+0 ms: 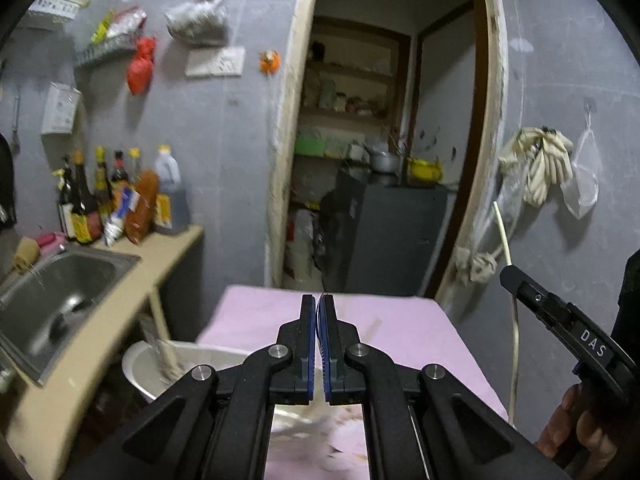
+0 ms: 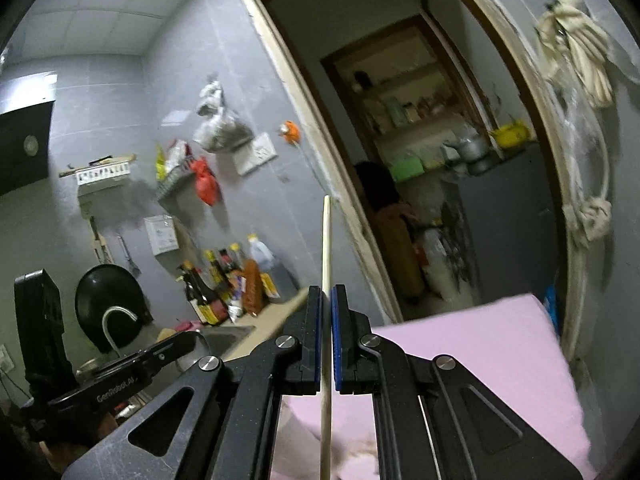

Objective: Organize utensils
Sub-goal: 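Carry the chopstick in the right gripper over the white holder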

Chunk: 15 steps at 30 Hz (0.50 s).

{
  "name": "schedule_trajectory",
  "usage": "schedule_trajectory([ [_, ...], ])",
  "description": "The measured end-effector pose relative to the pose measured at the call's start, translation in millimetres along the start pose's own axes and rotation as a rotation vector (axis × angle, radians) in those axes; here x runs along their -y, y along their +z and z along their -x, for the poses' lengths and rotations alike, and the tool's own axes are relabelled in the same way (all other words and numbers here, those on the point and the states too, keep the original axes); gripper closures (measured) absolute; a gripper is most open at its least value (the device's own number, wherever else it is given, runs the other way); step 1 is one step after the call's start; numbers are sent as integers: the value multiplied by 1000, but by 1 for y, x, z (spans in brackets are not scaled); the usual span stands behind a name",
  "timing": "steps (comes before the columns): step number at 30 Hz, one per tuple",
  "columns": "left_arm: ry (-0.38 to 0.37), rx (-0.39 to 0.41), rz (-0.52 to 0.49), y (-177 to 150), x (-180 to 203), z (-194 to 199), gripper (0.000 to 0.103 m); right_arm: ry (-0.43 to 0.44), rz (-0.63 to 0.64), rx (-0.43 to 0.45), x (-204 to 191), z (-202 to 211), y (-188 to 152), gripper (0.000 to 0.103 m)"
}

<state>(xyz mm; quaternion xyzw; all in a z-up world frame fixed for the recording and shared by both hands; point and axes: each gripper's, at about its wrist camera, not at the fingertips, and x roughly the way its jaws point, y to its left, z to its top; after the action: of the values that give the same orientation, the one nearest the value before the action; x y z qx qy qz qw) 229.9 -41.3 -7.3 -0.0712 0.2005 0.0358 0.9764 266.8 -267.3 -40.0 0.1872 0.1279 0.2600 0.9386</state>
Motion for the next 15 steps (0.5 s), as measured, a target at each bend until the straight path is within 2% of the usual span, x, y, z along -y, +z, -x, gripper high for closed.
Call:
schedule_trajectory([
  [7,66,84,23,26,-54,18,100,30,20,69,-50,-21,10,99],
  [15,163,139,70,32,-107,16,100,-16,-20,183,-82,-46,5,99],
])
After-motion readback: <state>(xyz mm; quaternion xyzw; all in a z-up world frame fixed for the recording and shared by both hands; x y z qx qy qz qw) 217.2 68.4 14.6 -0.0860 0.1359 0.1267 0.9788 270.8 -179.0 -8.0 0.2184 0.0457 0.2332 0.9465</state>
